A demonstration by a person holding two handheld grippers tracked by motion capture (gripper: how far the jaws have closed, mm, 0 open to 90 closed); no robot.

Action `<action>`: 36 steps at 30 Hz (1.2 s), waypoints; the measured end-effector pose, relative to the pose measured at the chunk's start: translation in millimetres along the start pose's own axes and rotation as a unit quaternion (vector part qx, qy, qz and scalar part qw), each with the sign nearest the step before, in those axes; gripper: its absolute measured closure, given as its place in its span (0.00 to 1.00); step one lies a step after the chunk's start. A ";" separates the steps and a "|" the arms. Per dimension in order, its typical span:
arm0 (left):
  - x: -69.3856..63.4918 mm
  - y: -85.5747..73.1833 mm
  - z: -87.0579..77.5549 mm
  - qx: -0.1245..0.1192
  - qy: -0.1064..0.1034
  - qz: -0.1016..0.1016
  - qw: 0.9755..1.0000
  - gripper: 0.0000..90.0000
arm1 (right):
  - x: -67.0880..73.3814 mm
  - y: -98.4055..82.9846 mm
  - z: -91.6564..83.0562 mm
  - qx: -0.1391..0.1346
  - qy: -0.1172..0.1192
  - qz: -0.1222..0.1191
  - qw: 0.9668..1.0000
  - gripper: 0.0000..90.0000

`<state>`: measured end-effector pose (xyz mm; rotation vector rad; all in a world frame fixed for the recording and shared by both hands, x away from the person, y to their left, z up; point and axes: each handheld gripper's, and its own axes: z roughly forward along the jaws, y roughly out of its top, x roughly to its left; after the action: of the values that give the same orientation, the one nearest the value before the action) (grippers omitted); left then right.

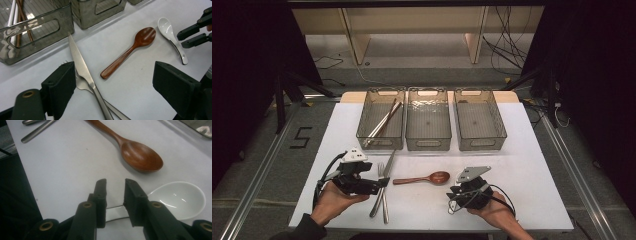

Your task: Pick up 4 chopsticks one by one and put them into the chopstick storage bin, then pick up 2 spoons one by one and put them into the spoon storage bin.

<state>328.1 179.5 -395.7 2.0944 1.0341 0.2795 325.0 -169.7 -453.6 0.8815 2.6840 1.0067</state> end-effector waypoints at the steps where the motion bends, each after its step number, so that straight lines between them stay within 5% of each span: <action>1: -1.2 -1.1 0.1 -0.001 0.003 0.003 1.000 0.20 | -0.2 -0.2 0.4 0.003 0.001 -0.002 1.000 0.85; 11: -5.3 -6.8 -4.4 -0.011 0.004 0.007 1.000 0.20 | 4.1 -2.7 8.7 0.037 0.004 -0.021 0.999 0.99; 26: -7.8 -10.7 0.3 -0.001 0.004 0.008 1.000 0.20 | 8.1 -1.9 15.5 0.055 0.014 -0.031 0.998 1.00; 30: -9.2 -11.0 -0.5 -0.006 0.007 0.012 1.000 0.20 | 9.5 -4.2 18.9 0.088 0.013 -0.048 0.995 1.00; 36: -9.8 -12.7 -1.0 -0.006 0.009 0.020 1.000 0.20 | 6.0 -10.9 10.2 0.106 0.012 -0.035 0.994 1.00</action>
<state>313.8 177.5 -402.9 2.1064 0.9995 0.3239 318.2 -167.2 -468.0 0.8077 2.8600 0.7313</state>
